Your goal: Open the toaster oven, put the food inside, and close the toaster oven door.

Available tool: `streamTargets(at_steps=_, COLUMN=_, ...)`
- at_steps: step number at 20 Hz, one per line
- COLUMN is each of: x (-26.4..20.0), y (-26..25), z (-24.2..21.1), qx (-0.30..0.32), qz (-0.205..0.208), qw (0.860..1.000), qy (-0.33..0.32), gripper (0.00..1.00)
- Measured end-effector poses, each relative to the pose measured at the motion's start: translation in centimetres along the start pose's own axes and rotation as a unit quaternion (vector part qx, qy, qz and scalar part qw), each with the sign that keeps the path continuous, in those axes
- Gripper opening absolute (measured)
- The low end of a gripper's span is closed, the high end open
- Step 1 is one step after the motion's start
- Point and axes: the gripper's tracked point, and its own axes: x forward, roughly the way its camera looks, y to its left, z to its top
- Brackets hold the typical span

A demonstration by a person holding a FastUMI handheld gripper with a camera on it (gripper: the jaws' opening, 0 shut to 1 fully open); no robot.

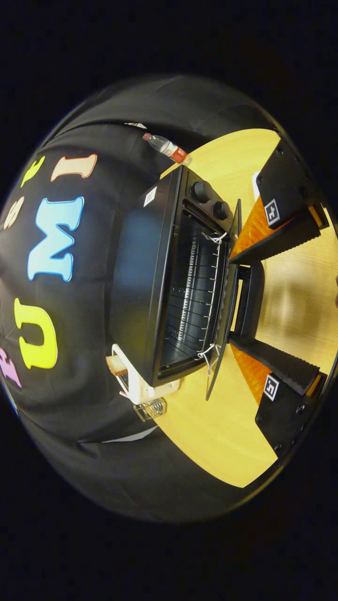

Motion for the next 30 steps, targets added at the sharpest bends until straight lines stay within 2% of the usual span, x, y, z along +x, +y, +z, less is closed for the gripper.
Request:
streamTargets(at_steps=4, x=-0.3, y=0.6, z=-2.5, qx=0.015, qz=0.009, qw=0.999, qy=0.033, gripper=0.99)
streamTargets(at_steps=6, x=-0.1, y=1.0, z=-5.1, qx=0.026, qz=0.019, qw=0.997, qy=0.073, gripper=0.98)
streamTargets(at_steps=9, x=1.4, y=0.9, z=-10.1, qx=0.057, qz=0.034, qw=0.986, qy=0.154, gripper=0.98)
streamTargets(at_steps=12, x=1.1, y=0.2, z=-12.9, qx=0.077, qz=0.045, qw=0.978, qy=0.190, gripper=0.98)
streamTargets(at_steps=21, x=-3.5, y=-4.3, z=-10.6, qx=0.065, qz=0.032, qw=0.989, qy=0.127, gripper=0.98)
streamTargets(at_steps=30, x=-10.8, y=-14.3, z=-10.5, qx=0.093, qz=-0.040, qw=0.991, qy=0.082, gripper=0.98)
